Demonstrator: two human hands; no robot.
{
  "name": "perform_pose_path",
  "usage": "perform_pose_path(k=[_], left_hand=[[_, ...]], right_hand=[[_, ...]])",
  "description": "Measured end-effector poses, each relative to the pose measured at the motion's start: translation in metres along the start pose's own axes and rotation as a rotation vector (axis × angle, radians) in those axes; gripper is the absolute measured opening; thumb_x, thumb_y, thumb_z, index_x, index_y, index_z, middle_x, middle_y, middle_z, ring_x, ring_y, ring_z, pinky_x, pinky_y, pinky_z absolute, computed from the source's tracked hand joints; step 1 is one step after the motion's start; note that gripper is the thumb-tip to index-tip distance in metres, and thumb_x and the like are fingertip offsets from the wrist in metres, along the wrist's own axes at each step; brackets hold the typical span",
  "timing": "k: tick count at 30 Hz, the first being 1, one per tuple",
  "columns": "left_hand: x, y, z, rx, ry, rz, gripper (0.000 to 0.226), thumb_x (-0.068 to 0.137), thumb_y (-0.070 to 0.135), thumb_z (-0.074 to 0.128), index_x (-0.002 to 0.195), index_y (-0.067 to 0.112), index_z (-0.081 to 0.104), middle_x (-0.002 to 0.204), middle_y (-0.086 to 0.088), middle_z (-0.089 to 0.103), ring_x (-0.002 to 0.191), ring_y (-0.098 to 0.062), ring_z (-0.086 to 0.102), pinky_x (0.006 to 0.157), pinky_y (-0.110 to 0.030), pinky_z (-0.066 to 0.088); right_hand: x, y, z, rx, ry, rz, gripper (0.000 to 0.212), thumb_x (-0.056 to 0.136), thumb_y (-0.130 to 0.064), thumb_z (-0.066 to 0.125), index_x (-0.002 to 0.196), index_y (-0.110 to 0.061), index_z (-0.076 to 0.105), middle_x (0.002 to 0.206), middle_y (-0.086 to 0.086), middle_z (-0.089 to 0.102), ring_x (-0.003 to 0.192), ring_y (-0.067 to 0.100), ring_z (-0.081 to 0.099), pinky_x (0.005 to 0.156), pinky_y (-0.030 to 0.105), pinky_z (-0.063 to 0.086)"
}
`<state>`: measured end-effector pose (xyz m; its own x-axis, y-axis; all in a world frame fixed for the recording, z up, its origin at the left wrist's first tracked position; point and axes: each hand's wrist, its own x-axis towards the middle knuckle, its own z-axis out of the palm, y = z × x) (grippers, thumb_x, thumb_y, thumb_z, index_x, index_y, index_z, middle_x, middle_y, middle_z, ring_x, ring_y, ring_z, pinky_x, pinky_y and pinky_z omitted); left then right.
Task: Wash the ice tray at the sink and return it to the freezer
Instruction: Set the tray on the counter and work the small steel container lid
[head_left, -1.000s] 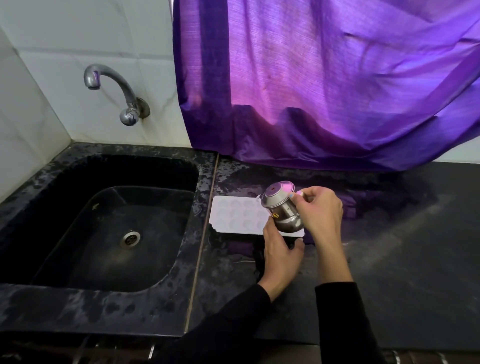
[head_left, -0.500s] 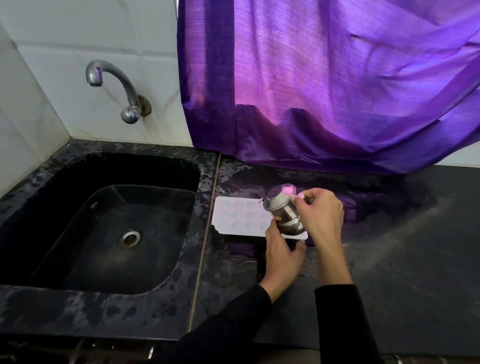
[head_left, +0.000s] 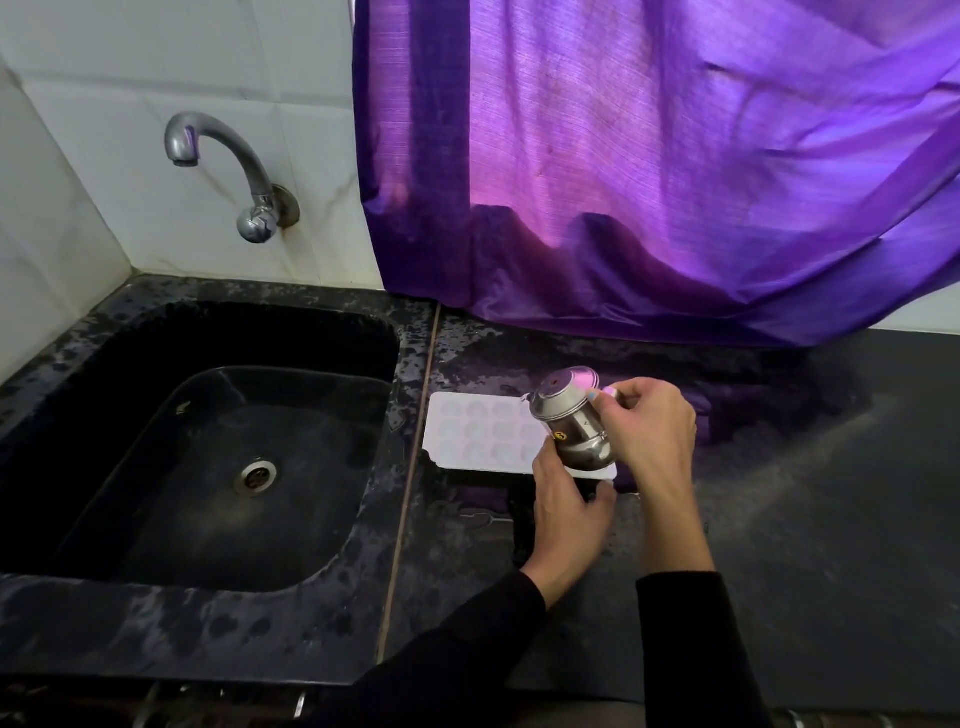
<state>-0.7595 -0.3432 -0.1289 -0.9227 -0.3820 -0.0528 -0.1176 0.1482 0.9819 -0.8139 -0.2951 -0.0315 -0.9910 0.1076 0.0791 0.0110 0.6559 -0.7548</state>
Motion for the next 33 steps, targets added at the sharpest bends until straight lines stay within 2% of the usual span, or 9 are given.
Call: perform_pose_path(k=[3,8,10,19,23,26,33], left_hand=[[-0.002,0.003,0.000,0.026,0.016,0.043,0.077,0.083,0.012,0.065,0.148,0.014,0.023,0.142,0.000,0.033,0.133,-0.010,0.034,0.103,-0.014,0.027],[-0.001,0.006,-0.003,0.035,0.040,0.080,0.079,0.082,0.015,0.064,0.149,0.011,0.022,0.148,-0.004,0.030,0.139,-0.014,0.028,0.114,-0.033,0.030],[0.000,0.007,-0.006,0.037,0.043,0.071,0.081,0.083,0.014,0.064,0.150,0.011,0.019,0.150,-0.005,0.028,0.141,-0.015,0.027,0.115,-0.034,0.028],[0.006,0.003,-0.016,0.036,0.044,0.014,0.086,0.085,0.017,0.063,0.153,0.012,0.010,0.152,-0.005,0.023,0.142,-0.016,0.026,0.116,-0.031,0.027],[0.008,0.002,-0.018,0.018,0.042,-0.009,0.084,0.084,0.016,0.064,0.152,0.013,0.014,0.147,-0.004,0.030,0.137,-0.015,0.033,0.112,-0.025,0.029],[0.009,0.000,-0.019,0.008,0.037,-0.017,0.083,0.084,0.017,0.065,0.151,0.013,0.016,0.146,-0.004,0.032,0.137,-0.015,0.034,0.114,-0.030,0.031],[0.008,-0.001,-0.021,-0.003,0.034,-0.014,0.077,0.084,0.016,0.065,0.148,0.014,0.023,0.141,-0.001,0.036,0.134,-0.012,0.035,0.112,-0.028,0.032]], right_hand=[[0.004,0.002,-0.004,0.062,0.000,0.039,0.012,0.082,-0.032,0.069,0.074,-0.024,0.065,0.072,-0.002,0.068,0.081,0.020,0.065,0.073,0.031,0.048],[0.007,0.001,-0.005,0.125,0.000,0.045,0.013,0.079,-0.033,0.071,0.079,-0.021,0.070,0.073,-0.004,0.070,0.083,0.018,0.066,0.082,0.038,0.053],[0.007,-0.001,-0.003,0.134,-0.003,0.044,0.013,0.079,-0.034,0.071,0.080,-0.021,0.071,0.072,-0.004,0.070,0.082,0.018,0.067,0.081,0.040,0.054],[0.004,-0.015,0.006,0.111,-0.038,-0.006,0.009,0.080,-0.032,0.071,0.078,-0.023,0.069,0.072,-0.003,0.070,0.081,0.018,0.066,0.078,0.039,0.054],[0.002,-0.020,0.011,0.078,-0.042,-0.022,0.015,0.080,-0.031,0.069,0.067,-0.027,0.063,0.071,-0.002,0.069,0.080,0.020,0.065,0.076,0.039,0.054],[0.001,-0.023,0.013,0.058,-0.046,-0.035,0.016,0.080,-0.032,0.069,0.068,-0.024,0.064,0.070,-0.002,0.068,0.078,0.021,0.065,0.073,0.036,0.052],[-0.004,-0.025,0.015,0.026,-0.054,-0.059,0.014,0.082,-0.031,0.069,0.071,-0.024,0.064,0.074,-0.001,0.069,0.077,0.020,0.064,0.067,0.029,0.043]])
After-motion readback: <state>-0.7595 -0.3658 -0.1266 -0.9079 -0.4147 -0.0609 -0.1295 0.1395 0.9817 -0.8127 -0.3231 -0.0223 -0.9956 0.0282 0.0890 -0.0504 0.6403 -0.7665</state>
